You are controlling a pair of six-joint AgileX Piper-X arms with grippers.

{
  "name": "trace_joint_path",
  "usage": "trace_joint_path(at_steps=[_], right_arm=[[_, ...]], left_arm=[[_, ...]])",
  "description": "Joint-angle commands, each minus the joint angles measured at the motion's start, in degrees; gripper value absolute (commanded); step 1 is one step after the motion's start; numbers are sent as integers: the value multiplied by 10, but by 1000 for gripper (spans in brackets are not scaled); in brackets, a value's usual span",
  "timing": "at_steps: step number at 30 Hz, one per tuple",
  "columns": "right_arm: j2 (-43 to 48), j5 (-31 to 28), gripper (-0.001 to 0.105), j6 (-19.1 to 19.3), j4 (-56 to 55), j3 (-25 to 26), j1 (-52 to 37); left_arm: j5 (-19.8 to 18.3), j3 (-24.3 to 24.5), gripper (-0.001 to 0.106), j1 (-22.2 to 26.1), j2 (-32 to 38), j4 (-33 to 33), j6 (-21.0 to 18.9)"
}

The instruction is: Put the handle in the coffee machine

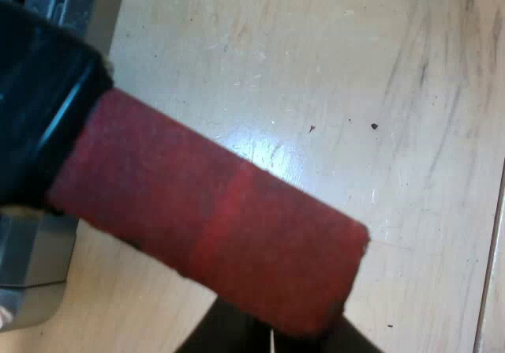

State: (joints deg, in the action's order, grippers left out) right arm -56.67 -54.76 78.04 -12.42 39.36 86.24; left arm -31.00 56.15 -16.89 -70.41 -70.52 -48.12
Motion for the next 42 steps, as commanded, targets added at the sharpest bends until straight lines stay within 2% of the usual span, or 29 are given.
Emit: trace_joint_path(at_steps=[1,3,8,11,16,23,26,31,42], right_arm=[[3,20,56,-3,-3,1,1],[3,38,57,-3,-3,1,1],[2,85,57,6,-3,3,1],[2,92,57,9,-3,6,1],[2,92,57,44,-3,14,1],[2,92,57,44,0,18,1],[2,92,57,44,2,18,1],[2,91,57,44,2,18,1],[2,91,57,44,2,18,1]], left_arm=[[-87,33,1,-13,4,77,-5],[-86,39,1,-21,4,77,0],[-70,62,1,-75,4,79,13],[-70,66,1,-97,4,79,17],[-56,78,1,-134,4,93,17],[-58,108,1,-148,4,136,17],[-64,108,1,-148,4,162,-1],[-118,108,1,-149,4,169,-32],[-99,108,1,-149,15,146,-35]])
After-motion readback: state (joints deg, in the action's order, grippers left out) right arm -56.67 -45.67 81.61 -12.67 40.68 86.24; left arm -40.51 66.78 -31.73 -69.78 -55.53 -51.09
